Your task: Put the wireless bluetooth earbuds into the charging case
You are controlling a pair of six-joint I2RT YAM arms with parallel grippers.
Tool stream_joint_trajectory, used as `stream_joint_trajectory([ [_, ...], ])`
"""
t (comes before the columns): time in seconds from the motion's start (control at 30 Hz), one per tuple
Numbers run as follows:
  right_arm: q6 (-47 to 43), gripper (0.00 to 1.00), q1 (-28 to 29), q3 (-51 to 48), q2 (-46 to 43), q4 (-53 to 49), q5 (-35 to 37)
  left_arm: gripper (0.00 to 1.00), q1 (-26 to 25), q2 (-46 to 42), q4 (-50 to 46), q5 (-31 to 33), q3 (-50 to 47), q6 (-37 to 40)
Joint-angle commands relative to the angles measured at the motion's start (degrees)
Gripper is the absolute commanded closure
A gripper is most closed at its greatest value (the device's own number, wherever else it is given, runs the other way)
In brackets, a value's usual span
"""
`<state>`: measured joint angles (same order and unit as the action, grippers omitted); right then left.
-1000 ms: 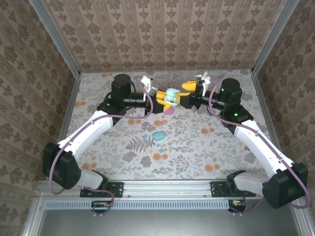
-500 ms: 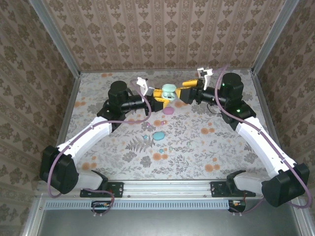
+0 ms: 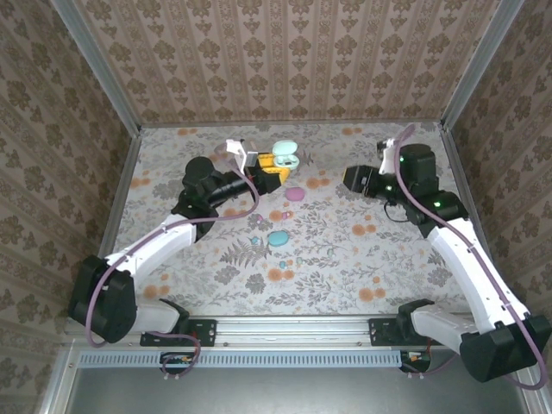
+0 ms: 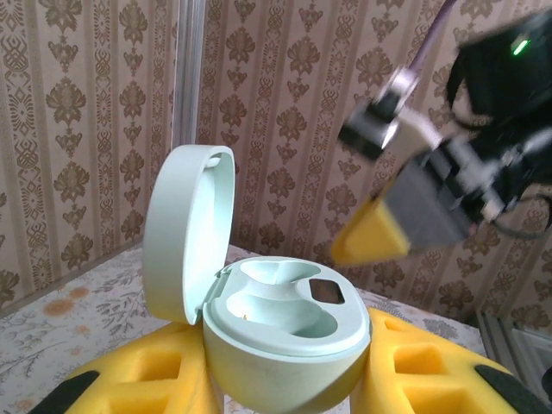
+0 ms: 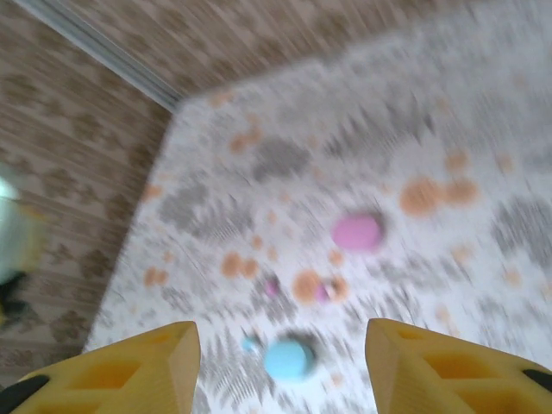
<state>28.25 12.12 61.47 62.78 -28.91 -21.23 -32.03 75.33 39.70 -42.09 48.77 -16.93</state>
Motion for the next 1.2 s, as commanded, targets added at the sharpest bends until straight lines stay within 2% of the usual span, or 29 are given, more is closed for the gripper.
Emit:
stream_joint_trajectory([
  [0.0,1.8,0.51,0.5,-3.4,2.5,-12.6,1.9,0.73,0.2,-3.2,4.2,0.2,-1.1,-1.9],
  [0.1,3.0,0.56,2.7,-6.7,5.3,-14.0,1.7,0.73,0.2,-4.5,2.9,0.6,-1.8,-1.3],
  [0.2,4.5,0.61,6.4,-8.4,9.3,-14.1,4.8,0.73,0.2,-5.7,1.1,0.8,-1.9,-0.4],
  [0.33,5.4,0.62,10.9,-8.0,15.6,-13.9,8.1,0.73,0.2,-6.8,0.0,1.2,-2.1,0.5],
  [0.53,6.0,0.63,14.8,-5.0,24.6,-14.9,11.2,0.73,0.2,-8.0,-1.3,1.2,-2.4,1.7],
  [0.73,5.8,0.64,16.2,-3.6,29.9,-14.9,13.0,0.73,0.1,-9.0,-3.2,1.3,-2.3,3.0],
  [1.17,5.2,0.66,16.7,-2.5,34.1,-13.9,13.3,0.73,0.1,-9.0,-4.1,1.2,-1.9,3.6],
])
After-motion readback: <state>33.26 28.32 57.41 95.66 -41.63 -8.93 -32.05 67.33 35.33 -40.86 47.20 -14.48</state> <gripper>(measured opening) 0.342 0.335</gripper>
